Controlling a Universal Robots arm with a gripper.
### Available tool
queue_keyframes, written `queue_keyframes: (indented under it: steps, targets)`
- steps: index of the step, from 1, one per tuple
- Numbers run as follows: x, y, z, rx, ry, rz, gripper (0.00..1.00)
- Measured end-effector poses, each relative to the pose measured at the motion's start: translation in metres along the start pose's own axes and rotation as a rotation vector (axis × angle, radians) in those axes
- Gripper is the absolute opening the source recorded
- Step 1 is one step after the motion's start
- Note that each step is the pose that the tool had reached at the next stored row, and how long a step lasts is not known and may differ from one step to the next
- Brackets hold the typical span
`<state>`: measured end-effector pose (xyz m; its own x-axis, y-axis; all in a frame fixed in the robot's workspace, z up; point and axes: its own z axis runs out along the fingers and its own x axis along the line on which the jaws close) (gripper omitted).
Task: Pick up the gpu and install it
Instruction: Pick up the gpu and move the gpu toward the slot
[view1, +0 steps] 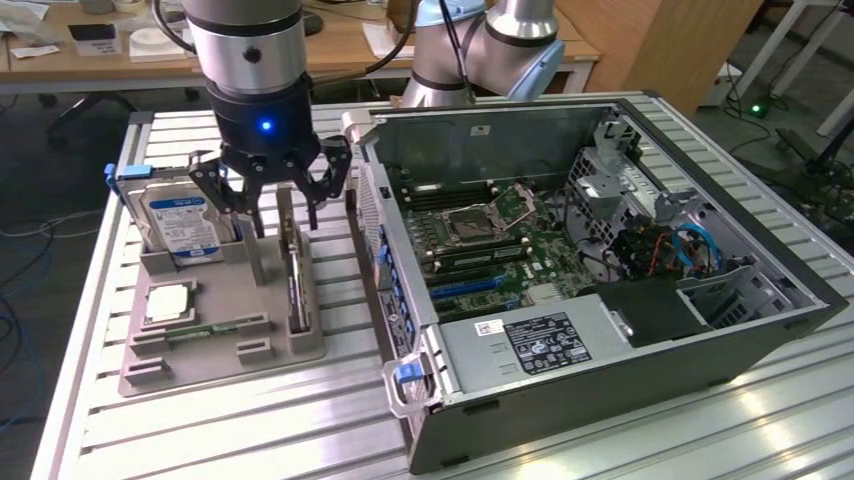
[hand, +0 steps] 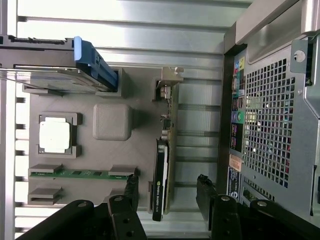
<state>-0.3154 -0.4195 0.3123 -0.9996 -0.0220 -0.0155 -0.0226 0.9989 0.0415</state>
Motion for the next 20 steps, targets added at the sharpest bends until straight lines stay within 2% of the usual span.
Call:
queue_keyframes:
  steps: [9, 20]
  targets:
    - [0.0002, -0.0052, 0.0054, 0.0000, 0.0001, 0.000, 0.59]
    - [0.0003, -0.0076, 0.0087, 0.0001, 0.0002, 0.000, 0.59]
